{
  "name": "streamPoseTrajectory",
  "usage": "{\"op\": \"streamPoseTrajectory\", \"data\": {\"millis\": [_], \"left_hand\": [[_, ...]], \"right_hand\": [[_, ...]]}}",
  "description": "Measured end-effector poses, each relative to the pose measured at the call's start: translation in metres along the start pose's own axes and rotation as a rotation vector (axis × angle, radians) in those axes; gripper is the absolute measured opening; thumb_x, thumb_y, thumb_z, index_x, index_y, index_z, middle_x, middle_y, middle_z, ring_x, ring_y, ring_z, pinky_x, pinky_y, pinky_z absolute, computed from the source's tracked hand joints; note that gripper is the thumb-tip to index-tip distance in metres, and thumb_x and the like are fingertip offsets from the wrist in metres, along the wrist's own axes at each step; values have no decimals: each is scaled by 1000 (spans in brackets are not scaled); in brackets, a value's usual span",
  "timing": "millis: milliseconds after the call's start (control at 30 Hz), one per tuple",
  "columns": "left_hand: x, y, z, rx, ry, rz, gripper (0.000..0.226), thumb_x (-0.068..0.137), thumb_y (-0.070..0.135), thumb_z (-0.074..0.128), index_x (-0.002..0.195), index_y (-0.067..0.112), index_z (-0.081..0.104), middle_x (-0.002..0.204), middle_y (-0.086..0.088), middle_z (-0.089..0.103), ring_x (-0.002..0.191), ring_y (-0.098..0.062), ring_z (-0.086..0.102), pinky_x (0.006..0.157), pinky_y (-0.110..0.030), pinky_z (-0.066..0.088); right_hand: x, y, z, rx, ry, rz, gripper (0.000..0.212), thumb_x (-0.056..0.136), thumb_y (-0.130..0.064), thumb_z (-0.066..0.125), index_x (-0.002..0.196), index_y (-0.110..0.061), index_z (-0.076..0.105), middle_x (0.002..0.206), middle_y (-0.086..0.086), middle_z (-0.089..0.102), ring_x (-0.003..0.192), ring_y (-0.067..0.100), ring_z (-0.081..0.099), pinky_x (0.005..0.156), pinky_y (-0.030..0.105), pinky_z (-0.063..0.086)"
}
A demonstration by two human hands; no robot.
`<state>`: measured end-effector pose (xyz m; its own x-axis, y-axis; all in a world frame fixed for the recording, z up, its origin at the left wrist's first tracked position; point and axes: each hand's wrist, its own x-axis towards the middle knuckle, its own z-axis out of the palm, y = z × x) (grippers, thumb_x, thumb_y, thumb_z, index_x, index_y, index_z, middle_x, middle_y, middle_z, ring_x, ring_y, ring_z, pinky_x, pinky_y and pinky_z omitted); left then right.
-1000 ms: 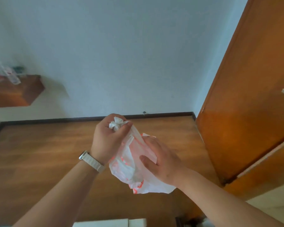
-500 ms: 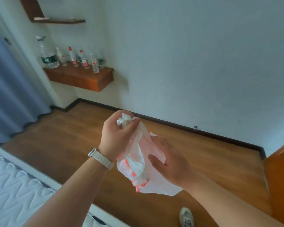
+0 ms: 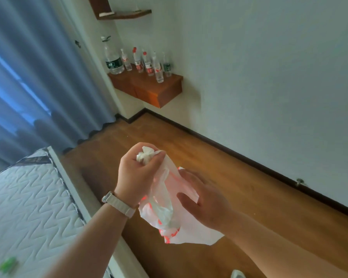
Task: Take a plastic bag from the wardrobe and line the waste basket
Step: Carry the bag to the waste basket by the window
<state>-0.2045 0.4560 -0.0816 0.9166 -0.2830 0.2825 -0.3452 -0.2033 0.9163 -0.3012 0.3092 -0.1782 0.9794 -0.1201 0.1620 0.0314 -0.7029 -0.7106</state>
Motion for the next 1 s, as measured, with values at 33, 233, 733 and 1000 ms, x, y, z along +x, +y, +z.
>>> {"op": "streamPoseTrajectory", "data": {"millis": [33,233,733,1000], "left_hand": [[9,3,13,14,24,-3,10,86,12,71,80,18,66,69,12,65,67,-8,65,58,-18,52],[50,12,69,76,107,-12,8,86,15,72,80,18,67,72,10,65,69,-8,63,60,-20,54],[129,-11,80,31,151,-20,4,86,15,71,84,14,68,76,-1,67,72,-18,67,62,-31,60],[229,-62,38,-48,82,7,4,87,16,70,84,16,67,76,1,67,74,-16,67,63,-28,59]], "right_hand": [[10,13,-11,14,-23,-22,51,96,-53,51,143,-42,35,146,-24,42,121,-1,47,96,9,33],[53,62,-61,71,-61,-106,60,93,-61,38,146,-34,39,149,-17,42,130,6,46,100,16,40],[135,85,-74,28,-72,-156,53,93,-63,43,141,-47,28,146,-26,40,127,0,45,102,17,39],[242,63,-45,-88,-66,-119,56,93,-63,45,144,-43,32,148,-26,37,133,3,42,109,28,39]]}}
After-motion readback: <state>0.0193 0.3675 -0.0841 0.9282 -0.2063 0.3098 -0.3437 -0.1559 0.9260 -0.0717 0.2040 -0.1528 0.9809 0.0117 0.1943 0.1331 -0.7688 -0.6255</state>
